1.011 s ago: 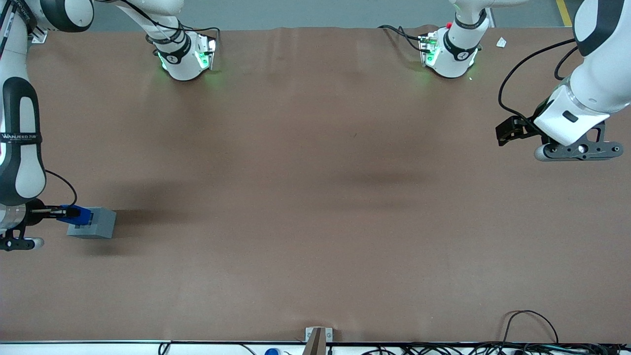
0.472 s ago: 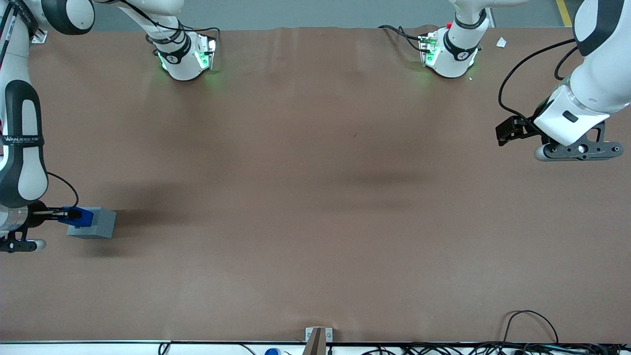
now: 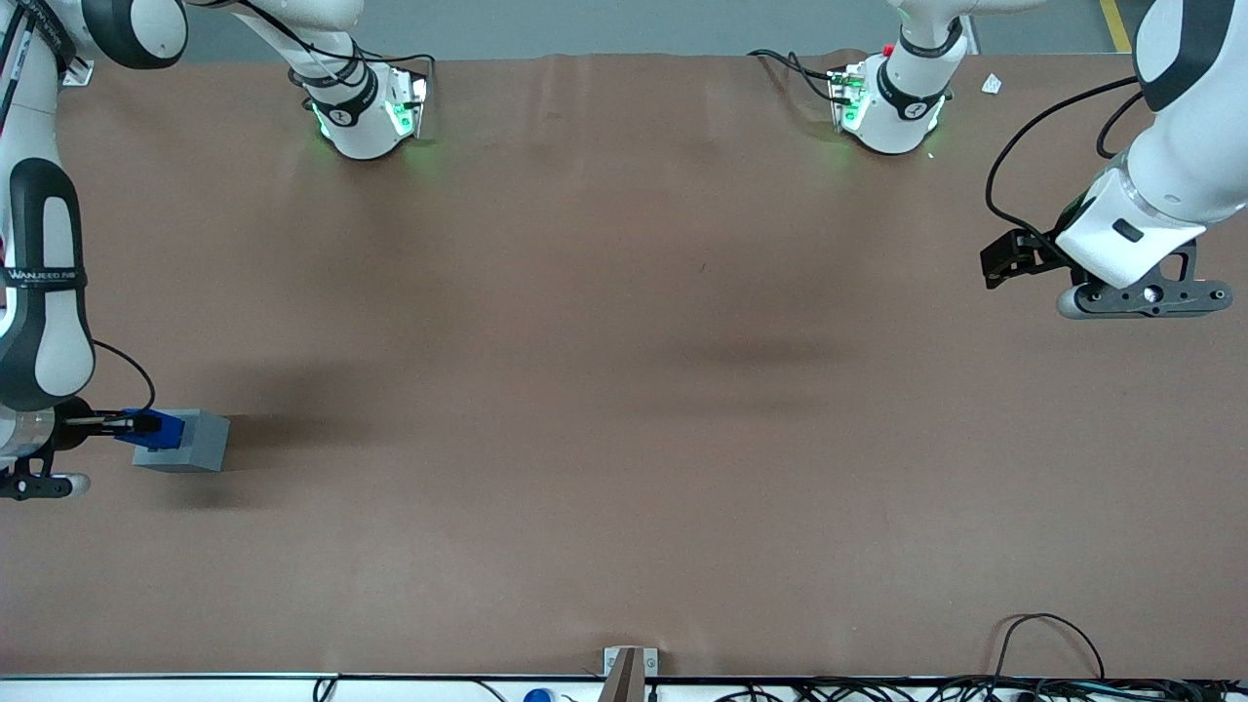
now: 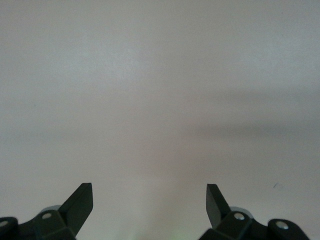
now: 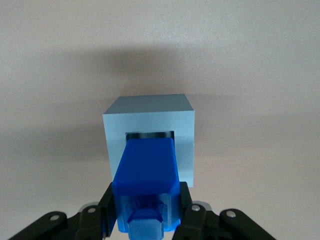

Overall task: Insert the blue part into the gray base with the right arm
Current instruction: 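Lower the blue block into the gray base's square opening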

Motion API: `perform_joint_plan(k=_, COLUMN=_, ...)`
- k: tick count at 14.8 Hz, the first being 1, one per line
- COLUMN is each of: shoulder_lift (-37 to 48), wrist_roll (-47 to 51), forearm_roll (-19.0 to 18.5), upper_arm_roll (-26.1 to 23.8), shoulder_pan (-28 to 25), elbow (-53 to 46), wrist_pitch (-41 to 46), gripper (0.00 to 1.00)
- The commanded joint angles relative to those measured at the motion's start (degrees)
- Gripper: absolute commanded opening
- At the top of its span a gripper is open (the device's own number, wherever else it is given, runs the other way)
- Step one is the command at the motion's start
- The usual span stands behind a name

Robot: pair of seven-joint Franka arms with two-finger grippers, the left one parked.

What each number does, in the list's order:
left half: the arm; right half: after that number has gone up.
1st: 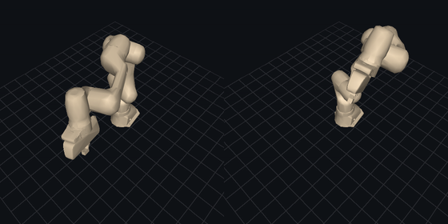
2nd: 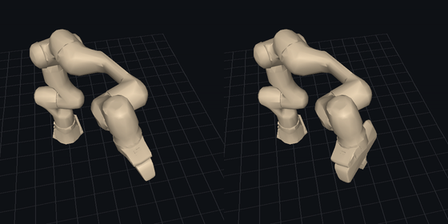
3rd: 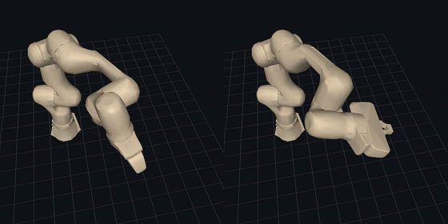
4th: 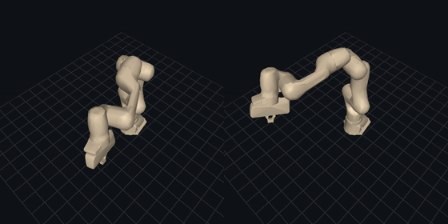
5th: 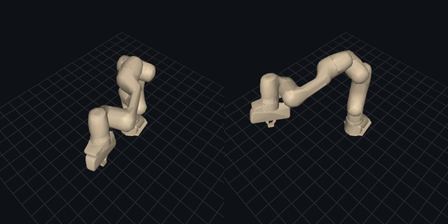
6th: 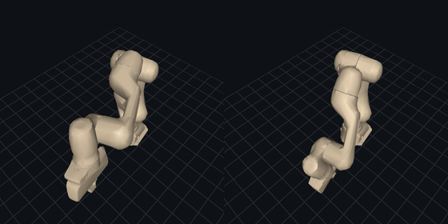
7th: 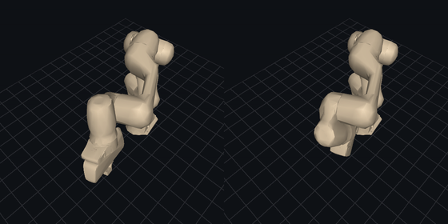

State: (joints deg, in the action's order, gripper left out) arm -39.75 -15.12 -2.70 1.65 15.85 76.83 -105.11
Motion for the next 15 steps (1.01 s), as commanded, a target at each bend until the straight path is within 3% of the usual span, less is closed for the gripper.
perform_joint_plan(k=1, shoulder_lift=-1.12, wrist_roll=1.14, forearm_roll=-0.55, upper_arm_roll=-0.15, shoulder_pan=-0.30, elbow=-1.86, wrist_pitch=0.43, gripper=0.00)
perform_joint_plan(k=15, shoulder_lift=-2.61, wrist_roll=1.06, forearm_roll=-0.55, upper_arm_roll=-0.15, shoulder_pan=0.14, elbow=-3.00, wrist_pitch=0.43, gripper=0.00)
